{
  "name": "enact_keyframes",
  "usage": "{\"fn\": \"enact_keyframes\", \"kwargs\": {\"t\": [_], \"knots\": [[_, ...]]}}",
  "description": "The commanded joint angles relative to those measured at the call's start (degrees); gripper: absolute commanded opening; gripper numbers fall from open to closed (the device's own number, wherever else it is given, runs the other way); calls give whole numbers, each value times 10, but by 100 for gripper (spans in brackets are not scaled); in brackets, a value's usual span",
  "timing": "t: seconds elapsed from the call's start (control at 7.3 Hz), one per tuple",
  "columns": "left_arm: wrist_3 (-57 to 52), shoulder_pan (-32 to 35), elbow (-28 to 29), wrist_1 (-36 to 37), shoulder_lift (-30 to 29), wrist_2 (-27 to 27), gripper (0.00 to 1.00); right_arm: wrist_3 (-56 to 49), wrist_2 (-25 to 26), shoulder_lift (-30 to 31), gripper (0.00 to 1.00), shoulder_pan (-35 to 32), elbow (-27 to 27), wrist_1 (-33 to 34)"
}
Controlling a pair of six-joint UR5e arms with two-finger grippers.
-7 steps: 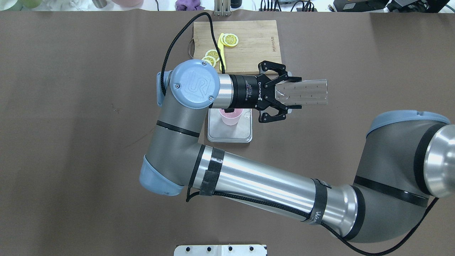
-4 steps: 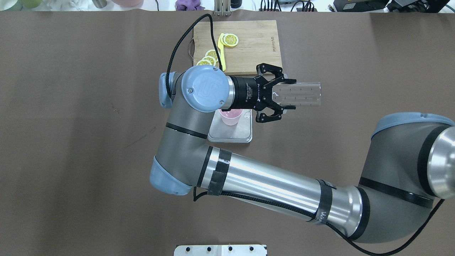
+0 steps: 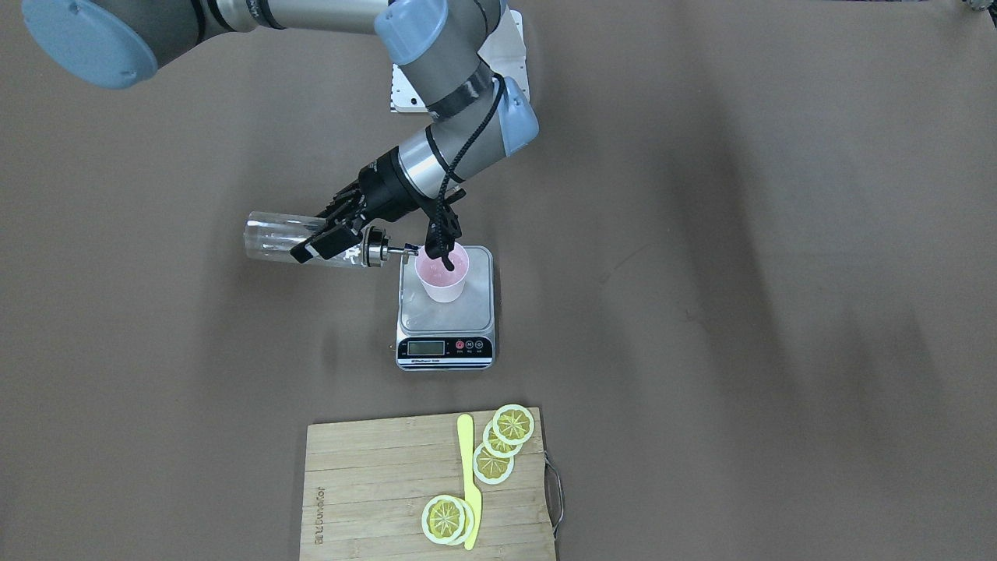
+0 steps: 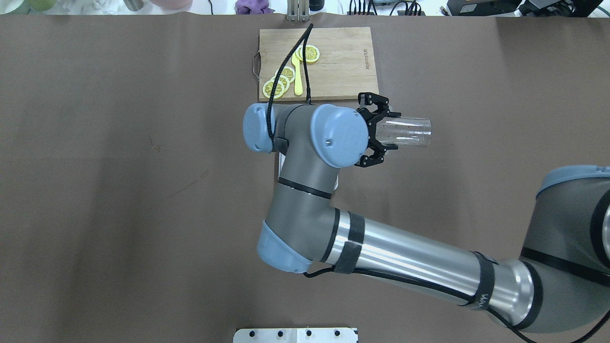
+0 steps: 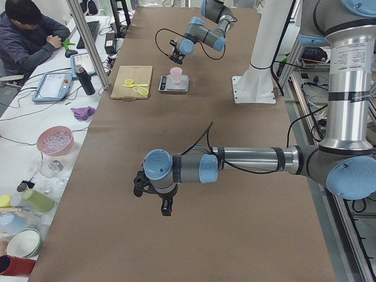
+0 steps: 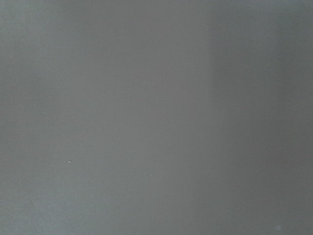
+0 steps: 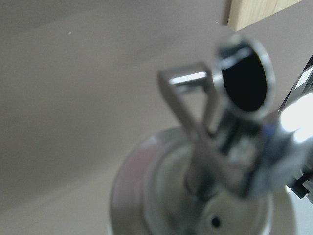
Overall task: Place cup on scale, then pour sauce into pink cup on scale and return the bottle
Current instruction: 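Turn the bottle upright and carry it back with the right gripper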
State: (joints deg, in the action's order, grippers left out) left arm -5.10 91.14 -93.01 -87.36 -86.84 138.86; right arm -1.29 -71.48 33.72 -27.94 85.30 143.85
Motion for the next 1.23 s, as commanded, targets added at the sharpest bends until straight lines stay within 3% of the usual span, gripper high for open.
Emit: {"fn": "enact_keyframes", "kwargs": {"t": [0.0, 0.14, 0.41, 0.82, 1.1], "knots": [[0, 0, -2, 0, 0, 0, 98, -14, -16, 117, 0, -25, 124, -155], [-1, 0, -2, 0, 0, 0, 98, -47, -64, 150, 0, -53, 142, -232], [-1, 0, -5, 0, 0, 0, 98, -98, -186, 182, 0, -127, 174, -319], [-2, 0, -4, -1, 1, 32, 98, -133, -382, 359, 0, -227, 196, -632], [-3, 0, -4, -1, 1, 32, 98, -136, -498, 427, 0, -286, 191, -740]]}}
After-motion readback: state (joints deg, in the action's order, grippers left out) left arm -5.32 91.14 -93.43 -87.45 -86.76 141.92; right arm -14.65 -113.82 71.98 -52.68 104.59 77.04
